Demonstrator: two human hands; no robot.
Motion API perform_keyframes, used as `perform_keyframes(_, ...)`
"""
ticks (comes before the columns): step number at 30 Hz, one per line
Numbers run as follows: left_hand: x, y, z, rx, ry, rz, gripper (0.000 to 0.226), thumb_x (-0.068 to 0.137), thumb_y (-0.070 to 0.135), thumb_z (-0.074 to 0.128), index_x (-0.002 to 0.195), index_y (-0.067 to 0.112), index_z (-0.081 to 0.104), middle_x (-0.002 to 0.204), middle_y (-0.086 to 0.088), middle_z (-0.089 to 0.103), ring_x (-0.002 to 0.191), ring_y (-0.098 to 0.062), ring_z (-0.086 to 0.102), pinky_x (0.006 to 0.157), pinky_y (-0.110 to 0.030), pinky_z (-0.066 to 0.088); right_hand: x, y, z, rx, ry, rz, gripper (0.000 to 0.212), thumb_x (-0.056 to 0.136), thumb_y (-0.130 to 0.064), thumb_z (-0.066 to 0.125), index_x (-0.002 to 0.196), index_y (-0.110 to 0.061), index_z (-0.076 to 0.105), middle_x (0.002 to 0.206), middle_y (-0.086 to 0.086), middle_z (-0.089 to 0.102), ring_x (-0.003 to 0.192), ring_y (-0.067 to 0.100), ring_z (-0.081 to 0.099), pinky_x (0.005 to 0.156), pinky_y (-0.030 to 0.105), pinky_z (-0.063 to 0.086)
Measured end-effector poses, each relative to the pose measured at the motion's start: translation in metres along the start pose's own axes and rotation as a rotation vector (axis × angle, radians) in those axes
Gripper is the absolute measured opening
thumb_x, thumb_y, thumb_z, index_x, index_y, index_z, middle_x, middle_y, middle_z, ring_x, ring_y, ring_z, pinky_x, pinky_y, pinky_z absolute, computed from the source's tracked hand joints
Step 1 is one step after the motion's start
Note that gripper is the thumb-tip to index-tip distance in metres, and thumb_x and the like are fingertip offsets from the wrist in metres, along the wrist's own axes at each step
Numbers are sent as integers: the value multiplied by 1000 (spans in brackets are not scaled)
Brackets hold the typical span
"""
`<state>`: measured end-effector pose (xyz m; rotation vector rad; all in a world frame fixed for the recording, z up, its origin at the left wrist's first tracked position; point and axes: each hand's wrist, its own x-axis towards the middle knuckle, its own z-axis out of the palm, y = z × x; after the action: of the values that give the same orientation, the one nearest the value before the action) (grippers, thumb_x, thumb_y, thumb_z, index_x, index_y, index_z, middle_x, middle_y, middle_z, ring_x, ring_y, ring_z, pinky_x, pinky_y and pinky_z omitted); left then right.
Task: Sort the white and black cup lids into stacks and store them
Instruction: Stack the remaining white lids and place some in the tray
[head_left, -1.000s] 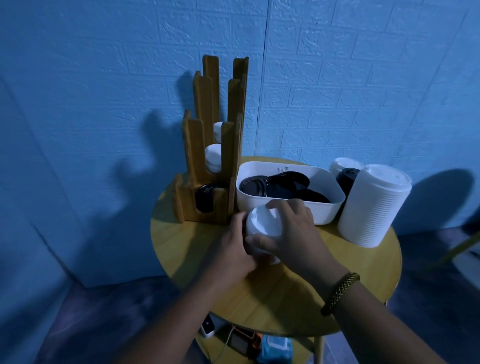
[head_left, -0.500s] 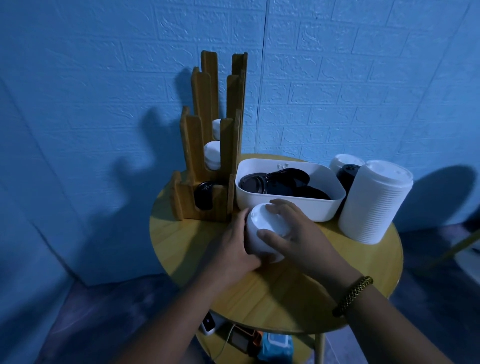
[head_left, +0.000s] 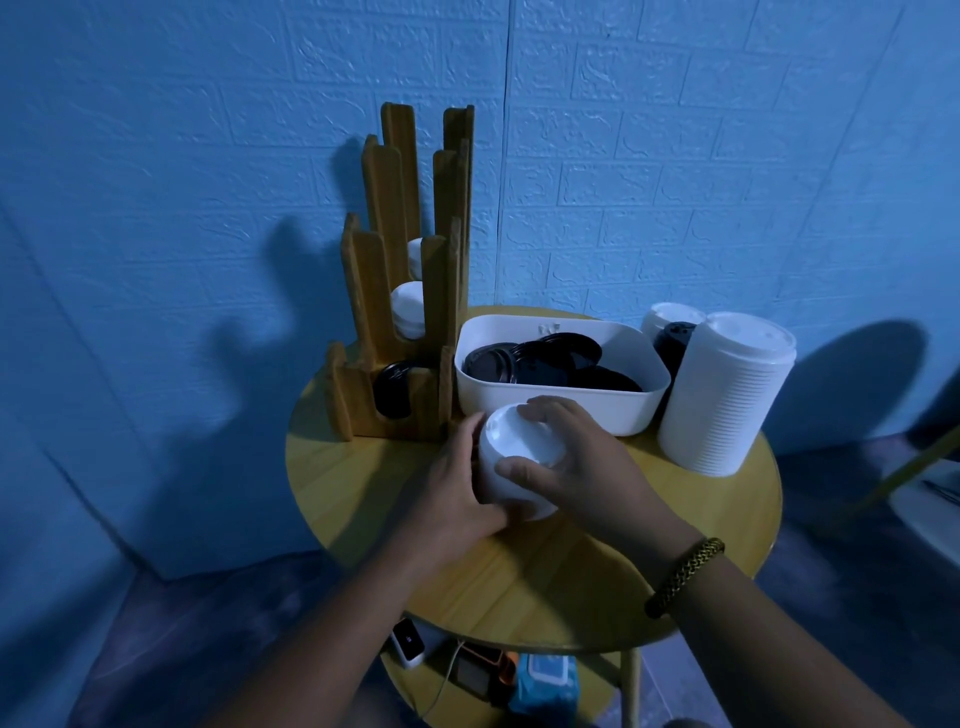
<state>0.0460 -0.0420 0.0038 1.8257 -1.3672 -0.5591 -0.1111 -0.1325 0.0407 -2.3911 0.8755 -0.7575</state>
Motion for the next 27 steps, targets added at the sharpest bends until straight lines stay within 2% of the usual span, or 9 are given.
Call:
perform_keyframes(2,0,0,1,-16,2,-5,104,77,33,83,153,50,15,152,11,40,129,-13,44,100,-44,52,-2,2,-3,97,-46,29,66,82,-50,73,139,-24,51,144,-15,44,122,2,43,101,29,45)
perform_keyframes(4,0,-1,1,-24,3,2,105,76,39,84,153,50,15,153,12,40,132,-14,43,101,-44,51,-2,4,-5,116,-37,36,66,81,-49,75,138,-25,52,139,-17,46,119,-1,43,100,28,45)
perform_keyframes(7,2,-3,1,-21,-3,11,104,77,39,84,154,49,15,154,11,39,133,-13,43,101,-42,51,-2,4,-1,89,-3,22,69,79,-53,75,138,-26,52,138,-16,48,119,-2,43,98,23,44)
perform_keyframes(11,2,-4,2,-15,-4,30,103,79,37,84,155,48,15,154,11,37,125,-7,38,96,-33,48,-6,9,6,170,8,90,80,77,-57,74,145,-30,42,140,-15,44,122,8,46,99,33,48)
perform_keyframes(15,4,-7,2,2,-10,34,103,79,35,83,155,47,14,155,11,36,130,-9,39,95,-31,46,-13,9,10,173,19,111,90,71,-71,64,148,-36,33,134,-23,36,120,4,41,98,34,49)
perform_keyframes(22,6,-11,5,28,-25,67,104,78,44,83,154,47,13,153,14,38,125,-4,39,92,-26,44,-12,12,13,214,22,110,87,74,-67,67,148,-37,32,134,-24,37,122,3,40,98,33,48)
perform_keyframes(27,4,-9,7,20,-24,69,96,84,55,75,155,47,11,151,13,41,124,-5,42,89,-24,44,-12,13,13,235,22,114,86,73,-67,66,147,-37,33,133,-22,38,118,2,40,86,15,42)
